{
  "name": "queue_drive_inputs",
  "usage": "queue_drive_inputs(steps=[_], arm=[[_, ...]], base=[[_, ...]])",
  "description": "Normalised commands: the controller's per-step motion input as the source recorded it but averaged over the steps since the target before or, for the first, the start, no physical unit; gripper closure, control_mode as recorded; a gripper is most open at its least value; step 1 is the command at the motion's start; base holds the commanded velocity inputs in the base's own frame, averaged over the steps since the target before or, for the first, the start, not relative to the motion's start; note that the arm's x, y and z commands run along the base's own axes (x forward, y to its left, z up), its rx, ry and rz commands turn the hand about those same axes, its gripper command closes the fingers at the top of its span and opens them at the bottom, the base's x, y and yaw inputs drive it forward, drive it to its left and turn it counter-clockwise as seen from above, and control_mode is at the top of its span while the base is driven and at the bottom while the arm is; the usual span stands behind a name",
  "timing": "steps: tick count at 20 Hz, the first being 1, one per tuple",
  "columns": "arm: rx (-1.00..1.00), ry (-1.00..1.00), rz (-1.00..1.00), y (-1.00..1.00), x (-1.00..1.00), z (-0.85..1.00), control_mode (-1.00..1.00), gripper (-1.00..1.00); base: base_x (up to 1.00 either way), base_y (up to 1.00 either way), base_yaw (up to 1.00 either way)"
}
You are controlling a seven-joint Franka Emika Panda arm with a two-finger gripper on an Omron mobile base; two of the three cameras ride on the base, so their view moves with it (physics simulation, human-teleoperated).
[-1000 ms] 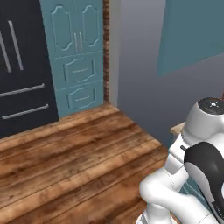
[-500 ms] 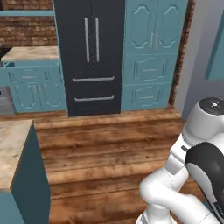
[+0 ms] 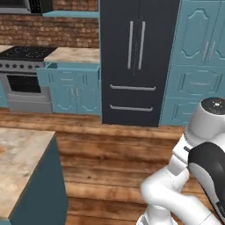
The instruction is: Organize the utensils by type. Pick up the wooden spoons from the counter and place them in the open cabinet. Then pick up the metallic utensils from the counter and place them in the open drawer.
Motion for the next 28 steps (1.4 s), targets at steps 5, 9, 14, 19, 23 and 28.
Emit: queue_drive_inputs(steps=[5,9,14,19,23,28], arm=[[0.0,0.0,0.0,0.0,0.0,0.0,1.0,-1.0],[0.0,0.0,0.0,0.0,0.0,0.0,1.0,-1.0],[0.0,0.0,0.0,0.0,0.0,0.0,1.0,-1.0],[0.0,0.0,0.0,0.0,0.0,0.0,1.0,-1.0],[0.0,0.0,0.0,0.0,0.0,0.0,1.0,-1.0],[0.0,0.0,0.0,0.0,0.0,0.0,1.0,-1.0]], base=[[1.0,0.0,0.49],[1.0,0.0,0.53],[1.0,0.0,0.54],[1.0,-0.15,0.57],[1.0,-0.35,0.56],[1.0,-0.57,0.45]])
